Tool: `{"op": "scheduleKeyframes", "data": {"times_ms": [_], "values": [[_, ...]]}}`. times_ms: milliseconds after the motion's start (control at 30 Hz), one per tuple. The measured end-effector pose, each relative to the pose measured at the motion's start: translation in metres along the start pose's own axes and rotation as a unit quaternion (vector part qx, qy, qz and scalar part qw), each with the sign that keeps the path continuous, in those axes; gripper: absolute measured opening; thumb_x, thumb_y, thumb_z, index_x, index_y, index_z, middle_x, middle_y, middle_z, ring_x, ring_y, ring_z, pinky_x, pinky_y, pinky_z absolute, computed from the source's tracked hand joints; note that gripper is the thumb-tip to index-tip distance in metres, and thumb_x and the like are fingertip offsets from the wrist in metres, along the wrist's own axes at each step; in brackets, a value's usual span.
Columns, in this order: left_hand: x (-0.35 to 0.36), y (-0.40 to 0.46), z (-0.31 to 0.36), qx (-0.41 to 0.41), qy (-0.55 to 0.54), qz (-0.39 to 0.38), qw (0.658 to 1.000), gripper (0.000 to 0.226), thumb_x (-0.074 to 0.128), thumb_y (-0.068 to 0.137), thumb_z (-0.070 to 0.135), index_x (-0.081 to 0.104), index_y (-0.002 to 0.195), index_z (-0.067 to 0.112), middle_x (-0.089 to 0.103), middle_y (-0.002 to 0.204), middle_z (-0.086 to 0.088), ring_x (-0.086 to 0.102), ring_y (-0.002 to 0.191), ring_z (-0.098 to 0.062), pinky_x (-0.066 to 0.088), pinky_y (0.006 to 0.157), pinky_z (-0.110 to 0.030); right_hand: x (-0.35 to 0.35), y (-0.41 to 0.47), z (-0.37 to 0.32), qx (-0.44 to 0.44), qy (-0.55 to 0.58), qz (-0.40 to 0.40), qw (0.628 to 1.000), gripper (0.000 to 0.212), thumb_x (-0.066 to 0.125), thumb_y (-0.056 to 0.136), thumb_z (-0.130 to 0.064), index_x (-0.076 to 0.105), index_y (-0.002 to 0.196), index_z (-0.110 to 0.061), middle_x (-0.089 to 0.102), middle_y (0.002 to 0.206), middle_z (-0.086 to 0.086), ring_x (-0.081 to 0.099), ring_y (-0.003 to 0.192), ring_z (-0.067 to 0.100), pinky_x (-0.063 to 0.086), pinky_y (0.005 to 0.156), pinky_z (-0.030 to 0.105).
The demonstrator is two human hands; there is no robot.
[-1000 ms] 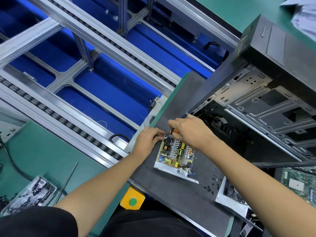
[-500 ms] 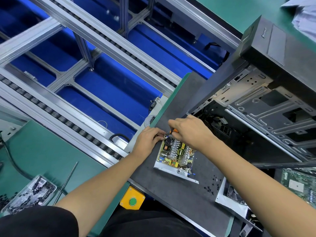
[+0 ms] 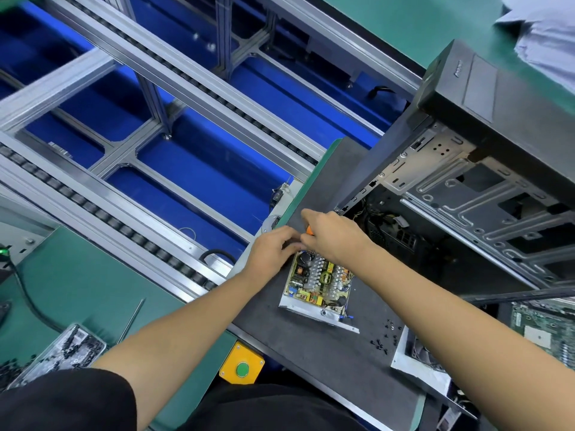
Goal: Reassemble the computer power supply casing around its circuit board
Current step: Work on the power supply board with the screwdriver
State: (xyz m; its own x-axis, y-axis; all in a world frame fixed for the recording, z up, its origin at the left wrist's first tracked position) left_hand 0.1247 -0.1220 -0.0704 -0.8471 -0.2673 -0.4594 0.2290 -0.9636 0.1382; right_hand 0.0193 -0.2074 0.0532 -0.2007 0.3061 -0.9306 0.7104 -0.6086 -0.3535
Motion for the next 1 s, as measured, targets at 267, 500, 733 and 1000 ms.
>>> {"op": "scheduleKeyframes", "data": {"times_ms": [267,500,733,1000], "values": [[-0.008,0.006,0.003,0.002,0.043,-0.031,0.999,0.017,0.076,0.089,0.028,0.074,0.098,0.013,0.07,0.084,0.008,0.049,0.078,0.002,0.034,0.065,-0.004,-0.016,-0.006,0.0,-0.197,-0.172,0.029,0.965,0.034,0.038,0.091,-0.046,0.042,0.118,-0.026,0.038,0.087,-0.006,0.049,0.062,0.024,0.026,0.049,0.03],[-0.011,0.019,0.005,-0.02,0.052,-0.089,0.994,0.017,0.079,0.085,0.027,0.072,0.098,0.019,0.068,0.082,0.012,0.055,0.074,-0.003,0.041,0.063,-0.018,-0.017,0.0,0.0,-0.175,-0.241,0.038,0.954,0.03,0.047,0.1,-0.046,0.052,0.113,-0.02,0.049,0.067,0.002,0.057,0.063,0.028,0.025,0.048,0.032],[-0.011,0.023,0.009,-0.036,0.051,-0.091,0.994,0.011,0.082,0.084,0.024,0.073,0.091,0.025,0.058,0.064,0.019,0.057,0.063,-0.004,0.037,0.056,-0.019,-0.013,-0.004,0.006,-0.239,-0.236,0.04,0.941,0.037,0.044,0.098,-0.048,0.042,0.129,-0.028,0.053,0.086,-0.002,0.043,0.054,0.024,0.021,0.045,0.029],[-0.021,0.034,0.022,-0.023,0.019,-0.173,0.984,0.02,0.083,0.083,0.031,0.063,0.082,0.033,0.067,0.074,0.014,0.064,0.073,-0.007,0.051,0.068,-0.028,-0.014,0.001,0.011,-0.146,-0.204,0.017,0.968,0.029,0.047,0.096,-0.044,0.05,0.109,-0.018,0.043,0.063,-0.001,0.062,0.066,0.031,0.022,0.048,0.032]]}}
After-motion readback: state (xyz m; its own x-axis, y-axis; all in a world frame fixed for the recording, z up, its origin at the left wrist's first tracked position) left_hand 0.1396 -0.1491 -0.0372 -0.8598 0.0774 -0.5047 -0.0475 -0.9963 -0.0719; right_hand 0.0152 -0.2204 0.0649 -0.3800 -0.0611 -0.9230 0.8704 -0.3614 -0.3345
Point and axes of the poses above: each hand's wrist, its own y-axis towards the middle knuckle, its own x-axis out of the palm, z = x × y, the point moved 2 cm from there along y, towards the middle knuckle
